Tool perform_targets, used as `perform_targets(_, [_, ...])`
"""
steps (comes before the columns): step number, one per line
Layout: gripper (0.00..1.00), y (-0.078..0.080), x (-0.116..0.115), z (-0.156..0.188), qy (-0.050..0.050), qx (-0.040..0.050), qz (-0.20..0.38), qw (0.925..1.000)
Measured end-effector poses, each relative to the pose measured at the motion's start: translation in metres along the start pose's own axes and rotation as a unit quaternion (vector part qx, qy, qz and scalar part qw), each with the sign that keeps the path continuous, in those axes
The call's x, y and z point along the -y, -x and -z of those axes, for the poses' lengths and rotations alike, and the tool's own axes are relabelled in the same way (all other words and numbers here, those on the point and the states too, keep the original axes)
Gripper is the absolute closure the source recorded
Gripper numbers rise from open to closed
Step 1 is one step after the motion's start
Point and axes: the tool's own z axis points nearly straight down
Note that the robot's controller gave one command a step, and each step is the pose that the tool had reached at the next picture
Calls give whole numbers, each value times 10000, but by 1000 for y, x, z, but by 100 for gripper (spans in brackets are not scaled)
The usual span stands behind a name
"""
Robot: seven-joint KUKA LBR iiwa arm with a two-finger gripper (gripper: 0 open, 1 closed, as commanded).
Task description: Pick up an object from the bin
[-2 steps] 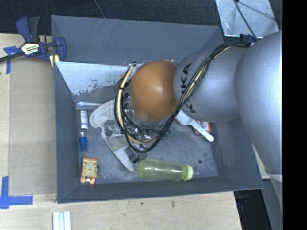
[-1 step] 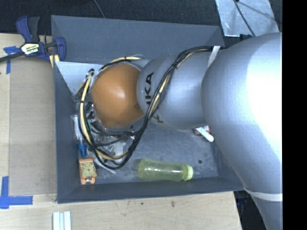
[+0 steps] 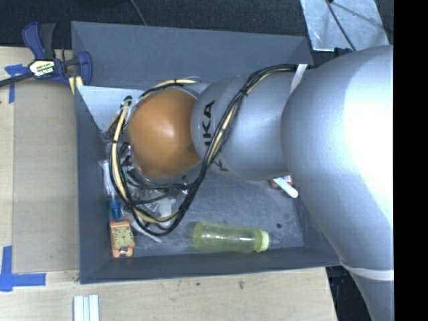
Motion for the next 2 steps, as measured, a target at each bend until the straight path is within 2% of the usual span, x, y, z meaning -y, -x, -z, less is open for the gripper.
perform_targets(2, [100,0,-1,7,32,26,-10,10000])
